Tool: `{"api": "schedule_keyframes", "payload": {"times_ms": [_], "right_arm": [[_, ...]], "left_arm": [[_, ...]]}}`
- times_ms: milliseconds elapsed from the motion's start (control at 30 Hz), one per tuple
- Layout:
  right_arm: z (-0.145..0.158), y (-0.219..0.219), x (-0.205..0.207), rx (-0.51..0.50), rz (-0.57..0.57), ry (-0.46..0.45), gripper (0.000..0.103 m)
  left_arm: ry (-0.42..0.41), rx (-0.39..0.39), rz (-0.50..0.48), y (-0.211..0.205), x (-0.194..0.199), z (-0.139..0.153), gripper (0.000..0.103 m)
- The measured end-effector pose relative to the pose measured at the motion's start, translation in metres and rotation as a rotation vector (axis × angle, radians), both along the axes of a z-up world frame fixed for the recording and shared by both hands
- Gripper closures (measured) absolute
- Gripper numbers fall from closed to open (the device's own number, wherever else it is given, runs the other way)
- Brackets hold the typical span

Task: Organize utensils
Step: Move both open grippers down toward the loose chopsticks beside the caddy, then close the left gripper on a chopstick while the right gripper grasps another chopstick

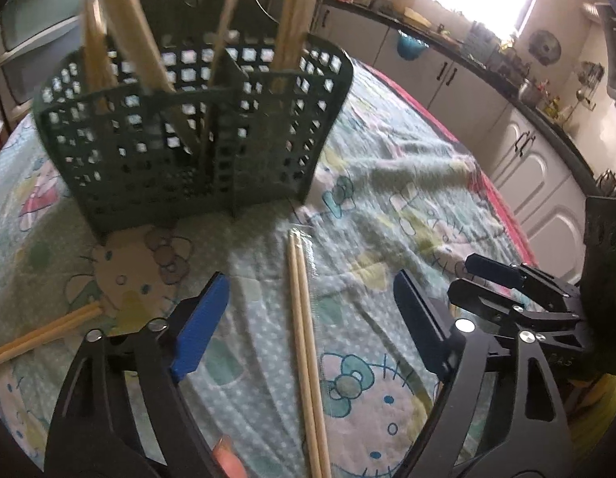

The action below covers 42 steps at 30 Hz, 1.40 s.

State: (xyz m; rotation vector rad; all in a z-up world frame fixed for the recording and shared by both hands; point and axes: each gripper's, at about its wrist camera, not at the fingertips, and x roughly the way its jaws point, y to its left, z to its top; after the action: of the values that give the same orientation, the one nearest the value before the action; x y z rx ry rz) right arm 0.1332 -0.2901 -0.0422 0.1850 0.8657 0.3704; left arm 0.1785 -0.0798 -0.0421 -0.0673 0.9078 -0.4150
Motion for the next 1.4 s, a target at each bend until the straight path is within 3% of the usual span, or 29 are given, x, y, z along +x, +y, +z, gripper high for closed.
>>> {"api": "schedule_keyframes", "payload": {"times_ms": [267, 467, 833, 967, 1167, 1400], "right_arm": [[-0.009, -0.004, -0.003, 0.003, -0.009, 0.025, 0.038], [-0.017, -0.006, -0.002, 0.013, -0.013, 0.049, 0.043], [-0.025, -0.013, 0.001, 0.021, -0.047, 0.062, 0.067], [-0.026, -0.017, 0.001, 0.009, -0.062, 0.064, 0.082], [-0.024, -0.019, 0.0, -0.003, -0.059, 0.047, 0.092], [-0.012, -0.024, -0.005, 0.002, -0.073, 0.001, 0.095]], "left_arm": [[0.027, 0.029, -0.017, -0.013, 0.011, -0.013, 0.045], [0.031, 0.044, -0.009, -0.016, 0.021, -0.017, 0.046], [0.042, 0.063, -0.005, -0.022, 0.038, -0.022, 0.046], [0.04, 0.071, -0.006, -0.027, 0.043, -0.022, 0.049], [0.036, 0.091, 0.003, -0.031, 0.049, -0.025, 0.058], [0.007, 0.155, 0.012, -0.038, 0.055, -0.026, 0.086]]}}
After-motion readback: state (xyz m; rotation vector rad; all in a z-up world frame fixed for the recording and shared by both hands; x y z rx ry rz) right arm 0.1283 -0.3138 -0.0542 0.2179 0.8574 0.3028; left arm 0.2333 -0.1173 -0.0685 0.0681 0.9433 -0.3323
